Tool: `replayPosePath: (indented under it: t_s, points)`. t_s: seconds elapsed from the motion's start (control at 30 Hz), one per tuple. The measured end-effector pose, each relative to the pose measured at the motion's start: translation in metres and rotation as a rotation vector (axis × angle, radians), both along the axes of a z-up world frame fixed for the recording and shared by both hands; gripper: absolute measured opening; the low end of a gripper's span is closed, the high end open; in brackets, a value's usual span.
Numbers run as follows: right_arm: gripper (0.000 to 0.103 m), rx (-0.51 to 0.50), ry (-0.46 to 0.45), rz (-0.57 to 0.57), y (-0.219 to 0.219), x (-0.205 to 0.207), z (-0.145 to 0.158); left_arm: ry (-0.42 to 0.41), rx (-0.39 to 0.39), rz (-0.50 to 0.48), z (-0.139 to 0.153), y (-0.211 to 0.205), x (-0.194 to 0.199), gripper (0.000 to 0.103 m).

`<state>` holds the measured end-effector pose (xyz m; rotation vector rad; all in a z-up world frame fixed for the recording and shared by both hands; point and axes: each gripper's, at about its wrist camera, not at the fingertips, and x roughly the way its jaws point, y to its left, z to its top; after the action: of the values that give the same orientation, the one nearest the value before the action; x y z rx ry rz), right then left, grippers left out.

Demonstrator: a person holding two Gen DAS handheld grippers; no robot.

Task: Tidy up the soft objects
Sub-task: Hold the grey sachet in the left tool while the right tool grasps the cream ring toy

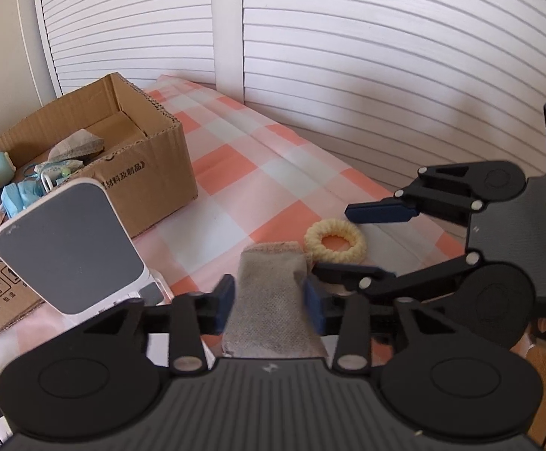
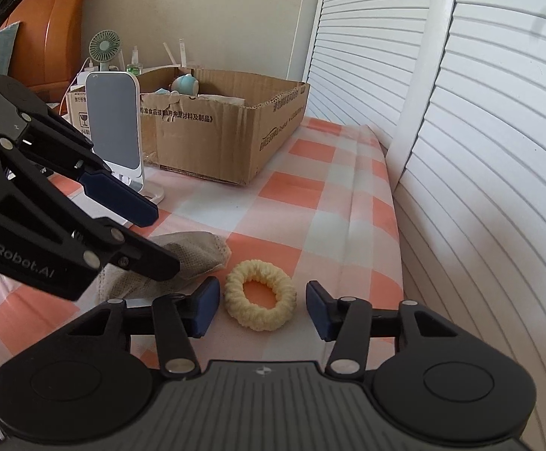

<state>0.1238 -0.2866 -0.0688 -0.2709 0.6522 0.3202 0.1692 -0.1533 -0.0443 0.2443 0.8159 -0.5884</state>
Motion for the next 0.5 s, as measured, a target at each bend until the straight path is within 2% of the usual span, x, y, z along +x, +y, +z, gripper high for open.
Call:
replayPosePath:
  t_s: [0.1, 0.4, 0.5]
  points:
    - [0.046, 0.007, 0.001, -0.005, -0.003, 0.001, 0.000, 0.017, 0.009, 0.006, -0.005, -0.001, 0.002, 0.049]
    - [0.047, 0.006, -0.003, -0.005, -0.008, 0.001, 0.001, 0.046, 0.017, 0.004, -0.015, -0.005, 0.007, 0.049]
    - [0.047, 0.008, -0.001, -0.002, -0.009, 0.003, 0.001, 0.060, -0.003, 0.005, -0.015, -0.003, 0.008, 0.040]
